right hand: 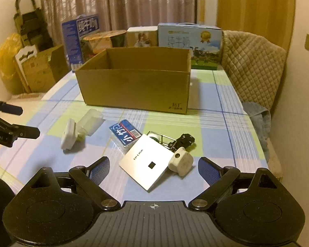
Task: Organize rigid objects
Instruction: 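Withdraw both grippers from the box back over the table, then grasp the white square night light with the left gripper while the right grasps the gold TP-LINK panel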
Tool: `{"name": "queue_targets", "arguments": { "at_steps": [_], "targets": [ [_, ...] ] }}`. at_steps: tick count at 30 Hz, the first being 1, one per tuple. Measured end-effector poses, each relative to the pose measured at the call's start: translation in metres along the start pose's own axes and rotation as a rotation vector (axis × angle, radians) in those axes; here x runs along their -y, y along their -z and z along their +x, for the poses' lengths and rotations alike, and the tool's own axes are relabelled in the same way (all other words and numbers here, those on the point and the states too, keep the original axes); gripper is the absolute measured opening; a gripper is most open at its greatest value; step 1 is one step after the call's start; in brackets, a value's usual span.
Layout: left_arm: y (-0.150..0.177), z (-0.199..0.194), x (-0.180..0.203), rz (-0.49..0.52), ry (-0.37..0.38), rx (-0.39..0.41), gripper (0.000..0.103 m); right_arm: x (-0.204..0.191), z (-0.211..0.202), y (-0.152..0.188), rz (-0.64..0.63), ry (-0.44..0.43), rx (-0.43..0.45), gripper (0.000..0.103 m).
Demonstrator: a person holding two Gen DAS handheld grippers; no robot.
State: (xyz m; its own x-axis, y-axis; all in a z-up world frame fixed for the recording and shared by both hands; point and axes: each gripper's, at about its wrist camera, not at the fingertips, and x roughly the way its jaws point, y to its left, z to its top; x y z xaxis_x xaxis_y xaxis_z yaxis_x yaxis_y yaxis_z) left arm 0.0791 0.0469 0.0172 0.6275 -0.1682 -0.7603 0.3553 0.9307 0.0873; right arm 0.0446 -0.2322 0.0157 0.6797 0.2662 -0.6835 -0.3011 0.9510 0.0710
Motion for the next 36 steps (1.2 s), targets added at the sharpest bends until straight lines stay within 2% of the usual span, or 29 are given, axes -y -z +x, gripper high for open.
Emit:
{"name": "queue_targets", "arguments": {
  "at_steps": [8, 14, 24, 30, 36],
  "targets": [
    [0.007, 0.036, -0.016, 0.219, 0.101, 0.02, 0.102, -0.013, 0.038, -0.002, -0.179, -0.047, -0.047, 0.09],
    [0.005, 0.069, -0.025, 0.299, 0.172, 0.01, 0.102, -0.023, 0.069, 0.002, -0.327, -0.055, -0.072, 0.09],
    [0.009, 0.107, -0.035, 0.333, 0.236, -0.035, 0.095, -0.033, 0.12, 0.016, -0.567, -0.012, -0.132, 0.09],
    [0.01, 0.115, -0.036, 0.326, 0.261, -0.045, 0.091, -0.032, 0.143, 0.017, -0.624, 0.015, -0.166, 0.09],
    [0.009, 0.12, -0.036, 0.333, 0.277, -0.044, 0.09, -0.032, 0.149, 0.013, -0.636, -0.006, -0.184, 0.089]
  ]
}}
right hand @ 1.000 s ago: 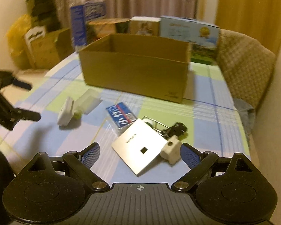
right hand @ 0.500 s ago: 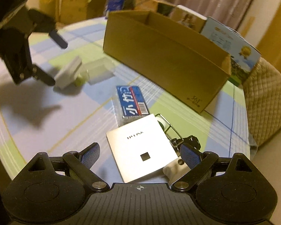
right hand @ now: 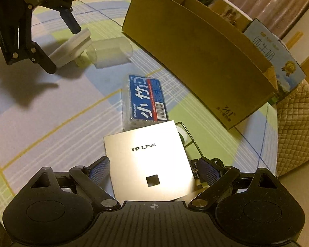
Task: Organize rigid objects
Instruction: 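Grasp the white square night light with the left gripper while the right grasps the gold TP-LINK panel, then carry the night light into the box with the left gripper while the right carries the panel there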
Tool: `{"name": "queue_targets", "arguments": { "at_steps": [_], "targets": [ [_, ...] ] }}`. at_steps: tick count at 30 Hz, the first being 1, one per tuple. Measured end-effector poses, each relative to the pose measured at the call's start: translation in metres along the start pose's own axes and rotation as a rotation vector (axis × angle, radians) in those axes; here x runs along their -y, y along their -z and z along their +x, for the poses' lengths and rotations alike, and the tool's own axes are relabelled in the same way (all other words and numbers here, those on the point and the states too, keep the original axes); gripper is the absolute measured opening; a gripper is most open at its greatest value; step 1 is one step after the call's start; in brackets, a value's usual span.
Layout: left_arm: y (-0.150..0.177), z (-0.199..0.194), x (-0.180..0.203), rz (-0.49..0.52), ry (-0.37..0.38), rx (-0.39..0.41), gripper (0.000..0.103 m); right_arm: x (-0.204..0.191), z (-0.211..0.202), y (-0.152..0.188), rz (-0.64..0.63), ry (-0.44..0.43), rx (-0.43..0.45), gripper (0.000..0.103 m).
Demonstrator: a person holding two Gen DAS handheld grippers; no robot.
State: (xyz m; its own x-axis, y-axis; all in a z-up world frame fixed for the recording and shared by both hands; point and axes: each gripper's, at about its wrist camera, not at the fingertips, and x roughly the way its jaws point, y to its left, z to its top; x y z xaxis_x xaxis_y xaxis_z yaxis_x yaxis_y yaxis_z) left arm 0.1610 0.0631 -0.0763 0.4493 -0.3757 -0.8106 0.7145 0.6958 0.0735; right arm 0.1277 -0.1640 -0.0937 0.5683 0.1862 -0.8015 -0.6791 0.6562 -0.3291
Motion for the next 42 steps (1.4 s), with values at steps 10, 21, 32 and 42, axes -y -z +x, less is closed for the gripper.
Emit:
{"name": "queue_targets", "arguments": {
  "at_steps": [10, 21, 32, 42],
  "targets": [
    [-0.002, 0.002, -0.005, 0.032, 0.022, -0.016, 0.081, -0.001, -0.005, -0.006, 0.018, -0.017, 0.012, 0.058],
    [-0.002, 0.002, -0.008, 0.03, 0.034, -0.018, 0.081, -0.007, -0.001, 0.002, -0.073, -0.02, -0.025, 0.083],
    [-0.001, 0.007, -0.012, 0.015, 0.044, -0.005, 0.083, 0.003, 0.006, 0.002, -0.029, -0.064, -0.037, 0.085],
    [-0.006, 0.004, -0.005, -0.001, 0.038, -0.037, 0.062, 0.002, 0.0, -0.001, 0.089, -0.043, -0.015, 0.084]
  ]
}}
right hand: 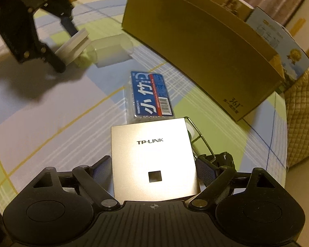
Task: Organize rigid objects
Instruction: 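Carry the night light into the box with the left gripper while the right carries the panel there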
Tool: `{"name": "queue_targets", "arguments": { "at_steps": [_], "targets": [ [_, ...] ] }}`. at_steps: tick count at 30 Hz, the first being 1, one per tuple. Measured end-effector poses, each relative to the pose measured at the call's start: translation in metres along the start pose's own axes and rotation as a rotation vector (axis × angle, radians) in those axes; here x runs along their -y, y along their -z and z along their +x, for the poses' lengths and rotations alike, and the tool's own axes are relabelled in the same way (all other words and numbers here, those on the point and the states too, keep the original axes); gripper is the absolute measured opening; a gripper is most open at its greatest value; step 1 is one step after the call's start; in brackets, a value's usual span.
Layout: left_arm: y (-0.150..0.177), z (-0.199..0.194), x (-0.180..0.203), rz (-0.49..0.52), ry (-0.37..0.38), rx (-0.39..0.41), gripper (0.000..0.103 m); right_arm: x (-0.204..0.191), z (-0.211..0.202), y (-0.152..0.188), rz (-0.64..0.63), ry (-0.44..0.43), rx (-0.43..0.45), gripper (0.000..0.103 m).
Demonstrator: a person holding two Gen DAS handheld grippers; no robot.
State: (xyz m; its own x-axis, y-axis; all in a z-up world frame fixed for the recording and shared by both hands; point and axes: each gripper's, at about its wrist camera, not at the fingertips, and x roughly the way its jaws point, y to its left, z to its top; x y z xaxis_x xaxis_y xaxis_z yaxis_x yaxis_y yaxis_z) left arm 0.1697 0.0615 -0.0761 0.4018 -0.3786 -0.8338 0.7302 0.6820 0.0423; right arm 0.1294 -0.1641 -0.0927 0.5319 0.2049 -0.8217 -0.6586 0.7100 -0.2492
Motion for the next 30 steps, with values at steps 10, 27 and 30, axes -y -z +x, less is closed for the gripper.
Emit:
{"name": "queue_targets", "arguments": {
  "at_steps": [10, 27, 30],
  "targets": [
    [-0.008, -0.009, 0.006, -0.248, -0.065, -0.025, 0.062, 0.012, -0.017, 0.0, 0.25, -0.013, 0.054, 0.084],
    [-0.062, -0.058, 0.013, -0.477, -0.165, 0.071, 0.062, 0.049, -0.081, -0.017, 0.465, -0.017, 0.21, 0.084],
    [-0.081, -0.07, 0.008, -0.485, -0.2, 0.094, 0.062, 0.068, -0.093, -0.033, 0.515, -0.034, 0.243, 0.084]
  ]
}}
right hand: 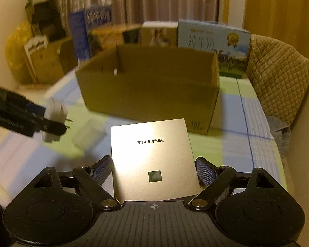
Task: Organize rigid objects
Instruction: 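Carry the night light into the box with the left gripper while the right carries the panel there, then release the night light with the left gripper while the right gripper releases the panel in the box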
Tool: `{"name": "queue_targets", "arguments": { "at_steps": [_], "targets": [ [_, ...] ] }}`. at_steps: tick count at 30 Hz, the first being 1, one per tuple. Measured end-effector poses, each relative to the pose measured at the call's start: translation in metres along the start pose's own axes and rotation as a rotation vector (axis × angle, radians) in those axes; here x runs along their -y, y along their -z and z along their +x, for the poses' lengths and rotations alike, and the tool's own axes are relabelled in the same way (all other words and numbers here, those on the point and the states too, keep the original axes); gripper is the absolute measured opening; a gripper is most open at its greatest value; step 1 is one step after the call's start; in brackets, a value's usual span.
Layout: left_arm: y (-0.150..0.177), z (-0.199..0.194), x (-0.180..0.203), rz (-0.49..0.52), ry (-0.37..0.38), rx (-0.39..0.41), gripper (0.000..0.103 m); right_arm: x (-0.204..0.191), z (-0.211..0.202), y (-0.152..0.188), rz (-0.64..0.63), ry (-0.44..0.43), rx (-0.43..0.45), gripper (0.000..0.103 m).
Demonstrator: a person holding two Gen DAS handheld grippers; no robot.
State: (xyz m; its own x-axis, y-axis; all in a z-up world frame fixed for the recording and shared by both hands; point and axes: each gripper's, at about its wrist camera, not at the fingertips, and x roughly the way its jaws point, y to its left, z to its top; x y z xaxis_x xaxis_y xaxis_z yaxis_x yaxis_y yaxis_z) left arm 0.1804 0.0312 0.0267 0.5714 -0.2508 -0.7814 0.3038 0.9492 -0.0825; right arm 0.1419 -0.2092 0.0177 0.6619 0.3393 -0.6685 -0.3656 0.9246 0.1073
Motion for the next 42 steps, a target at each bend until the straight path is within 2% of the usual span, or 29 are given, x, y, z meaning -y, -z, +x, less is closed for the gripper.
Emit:
{"name": "queue_targets", "arguments": {
  "at_steps": [5, 9, 14, 18, 23, 30, 37, 42],
  "targets": [
    [-0.048, -0.014, -0.004, -0.003, -0.05, 0.06, 0.062, 0.016, -0.006, -0.058, 0.062, -0.03, 0.053, 0.084],
    [-0.093, -0.011, -0.012, -0.015, -0.077, 0.095, 0.062, 0.029, 0.007, -0.105, 0.075, -0.027, 0.08, 0.084],
    [-0.14, 0.013, -0.025, -0.014, -0.101, 0.103, 0.062, 0.046, 0.04, -0.148, 0.104, -0.022, 0.084, 0.084],
    [-0.157, 0.044, -0.033, -0.007, -0.116, 0.08, 0.062, 0.061, 0.076, -0.168, 0.144, -0.02, 0.058, 0.084],
    [-0.157, 0.082, -0.046, -0.007, -0.132, 0.031, 0.062, 0.074, 0.117, -0.167, 0.162, -0.015, 0.004, 0.084],
    [-0.15, 0.119, -0.051, -0.01, -0.124, -0.016, 0.062, 0.078, 0.152, -0.154, 0.147, 0.006, -0.05, 0.084],
    [-0.147, 0.136, -0.043, -0.004, -0.1, -0.035, 0.062, 0.085, 0.164, -0.149, 0.153, 0.018, -0.067, 0.084],
    [-0.15, 0.141, -0.035, 0.003, -0.075, -0.015, 0.064, 0.087, 0.164, -0.148, 0.153, 0.022, -0.066, 0.084]
  ]
}}
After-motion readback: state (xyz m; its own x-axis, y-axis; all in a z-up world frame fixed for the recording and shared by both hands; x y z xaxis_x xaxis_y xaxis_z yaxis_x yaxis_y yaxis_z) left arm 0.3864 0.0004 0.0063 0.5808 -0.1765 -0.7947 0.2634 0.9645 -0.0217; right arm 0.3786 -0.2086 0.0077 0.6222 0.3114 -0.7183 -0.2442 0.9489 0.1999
